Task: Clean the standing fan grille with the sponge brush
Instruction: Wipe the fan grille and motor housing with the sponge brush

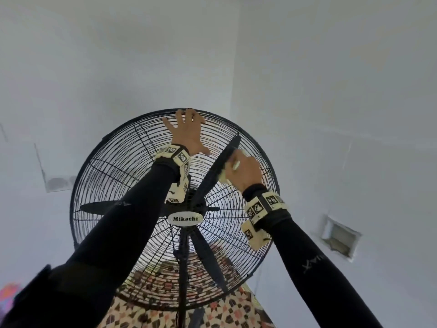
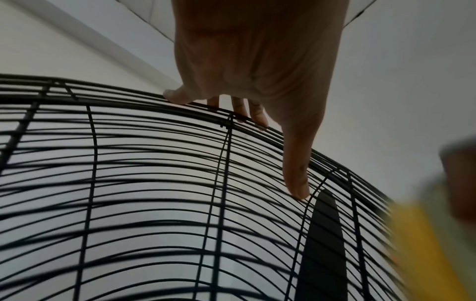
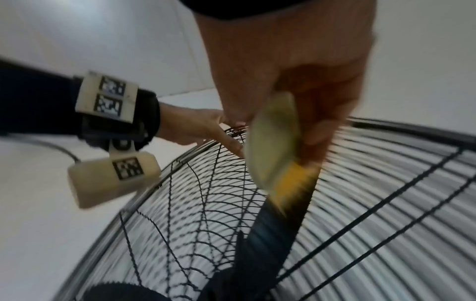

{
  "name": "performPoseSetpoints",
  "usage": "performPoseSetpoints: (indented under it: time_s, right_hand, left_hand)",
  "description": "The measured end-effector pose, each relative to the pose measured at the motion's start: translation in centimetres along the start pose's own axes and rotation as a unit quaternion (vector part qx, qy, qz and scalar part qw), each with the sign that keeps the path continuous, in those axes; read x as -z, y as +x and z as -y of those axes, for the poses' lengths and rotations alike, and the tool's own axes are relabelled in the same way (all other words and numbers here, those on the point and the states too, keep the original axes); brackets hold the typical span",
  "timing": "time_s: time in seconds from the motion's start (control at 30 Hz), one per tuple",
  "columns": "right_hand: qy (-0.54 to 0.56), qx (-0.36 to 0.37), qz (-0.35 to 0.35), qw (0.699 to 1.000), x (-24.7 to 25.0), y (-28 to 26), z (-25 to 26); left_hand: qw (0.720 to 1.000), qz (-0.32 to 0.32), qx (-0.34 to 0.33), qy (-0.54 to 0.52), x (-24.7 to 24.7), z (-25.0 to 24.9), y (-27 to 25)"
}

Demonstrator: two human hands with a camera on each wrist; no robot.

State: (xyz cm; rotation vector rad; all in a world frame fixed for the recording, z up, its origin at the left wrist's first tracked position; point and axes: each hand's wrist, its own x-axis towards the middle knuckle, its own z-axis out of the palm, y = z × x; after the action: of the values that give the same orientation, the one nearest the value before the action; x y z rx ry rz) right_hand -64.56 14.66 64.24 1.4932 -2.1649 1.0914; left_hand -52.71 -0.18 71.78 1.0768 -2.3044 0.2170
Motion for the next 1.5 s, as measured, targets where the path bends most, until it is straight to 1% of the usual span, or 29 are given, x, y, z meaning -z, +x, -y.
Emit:
performPoseSetpoints:
  time_s: [0.03,0.07,0.1,0.17,0.2,0.3,0.33,0.37,0.4,0.43,0.5,0.57,0.7,0.73,0.77,0.8,0.83,0.87,0.9,0.93,1.03,1.1,1.13,1.2,1.27,1.33,1.43,1.47,1.5]
  right_hand:
    - [0.029,0.024,-0.014,0.999,-0.2,0.0,0.3]
    - [0.023,0.018,-0.009,1.000,-0.3,0.1,0.4]
    - [-0.024,-0.012,0.006,1.000,-0.4,0.3,0.6]
    - [-0.133,-0.092,0.060,0.985,0.4,0.8,0.7]
    - [-0.131,-0.091,0.063,0.985,0.8,0.9,0.9]
    - [0.020,0.004,-0.013,1.000,1.6,1.6,1.5]
    - [0.044,0.010,-0.040,0.998,2.1,1.8,1.9]
    - [0.050,-0.006,-0.059,0.997,2.5,2.3,2.1]
    - [0.032,-0.042,-0.055,0.997,2.9,2.7,2.5]
    - [-0.014,-0.074,-0.029,0.997,3.2,3.2,2.7]
    - [-0.111,-0.114,0.062,0.985,3.4,3.8,3.0]
    - [-0.143,-0.137,0.079,0.977,3.1,3.8,3.2]
    - [-0.024,-0.070,-0.032,0.997,1.8,3.1,3.3]
    - [-0.028,-0.083,-0.030,0.996,1.5,2.6,3.1]
    - [-0.043,-0.125,-0.017,0.991,1.4,2.3,2.6]
    - [-0.048,-0.193,-0.006,0.980,1.3,2.0,2.0]
    - [-0.029,-0.247,-0.002,0.968,1.5,1.8,1.6]
    - [-0.015,-0.278,-0.005,0.961,1.5,1.8,1.3]
    - [-0.003,-0.271,-0.015,0.963,1.7,2.1,1.6]
    - [0.004,-0.240,-0.028,0.970,1.8,2.5,2.4]
    - [0.034,-0.116,-0.050,0.991,1.0,3.4,4.4]
    - [0.060,-0.127,-0.065,0.988,0.6,3.1,4.3]
    - [0.048,-0.159,-0.059,0.984,0.5,2.8,3.9]
    - [-0.019,-0.235,-0.020,0.972,0.4,2.2,2.6]
    - [-0.072,-0.276,-0.003,0.958,0.5,1.7,2.1]
    - [-0.091,-0.245,-0.024,0.965,0.1,2.1,3.4]
    - [-0.009,-0.117,-0.082,0.990,-0.6,2.6,5.6]
    - [0.023,-0.103,-0.095,0.990,-0.5,2.4,5.8]
    - [0.043,-0.110,-0.107,0.987,0.0,2.4,5.5]
  left_hand:
    - [1.000,-0.004,-0.002,0.000,-0.1,0.0,0.0]
    - [1.000,-0.001,-0.001,0.000,0.0,0.1,-0.1]
    - [1.000,0.004,-0.001,-0.002,0.0,0.2,-0.1]
    - [1.000,0.010,0.002,-0.001,0.1,0.3,-0.1]
    - [1.000,0.015,0.002,0.005,0.2,0.2,-0.1]
    - [1.000,0.002,-0.003,0.002,-0.3,0.3,0.1]
    - [1.000,0.001,-0.005,0.000,-0.4,0.4,0.2]
    - [1.000,0.002,-0.007,-0.002,-0.5,0.4,0.2]
    - [1.000,0.002,-0.009,-0.003,-0.6,0.5,0.2]
    - [1.000,0.000,-0.011,-0.002,-0.6,0.5,0.3]
    - [1.000,0.001,-0.007,0.001,-0.5,0.5,0.4]
    - [1.000,0.004,-0.008,0.005,-0.5,0.5,0.3]
    - [1.000,-0.002,-0.012,0.007,-0.6,0.9,0.3]
    - [1.000,-0.002,-0.014,0.005,-0.6,0.9,0.3]
    - [1.000,0.003,-0.015,0.006,-0.5,0.7,0.2]
    - [1.000,0.009,-0.016,0.008,-0.4,0.5,0.0]
    - [1.000,0.012,-0.017,0.009,-0.3,0.4,-0.1]
    - [1.000,0.014,-0.017,0.009,-0.3,0.3,-0.1]
    - [1.000,0.014,-0.015,0.009,-0.2,0.2,-0.1]
    - [1.000,0.014,-0.013,0.008,-0.2,0.2,-0.1]
    - [1.000,0.014,-0.011,0.005,-0.4,0.3,0.0]
    - [1.000,0.013,-0.012,-0.003,-0.5,0.7,0.2]
    - [1.000,0.012,-0.014,-0.005,-0.5,0.9,0.2]
    - [1.000,0.019,-0.021,0.000,-0.3,1.0,0.0]
    - [0.999,0.022,-0.027,0.004,-0.2,0.6,-0.2]
    - [0.999,0.021,-0.030,0.004,-0.2,0.5,-0.3]
    - [0.999,0.004,-0.034,-0.016,-0.7,1.3,0.1]
    - [0.999,0.000,-0.035,-0.021,-0.8,1.6,0.1]
    - [0.999,0.003,-0.037,-0.023,-0.9,1.9,0.1]
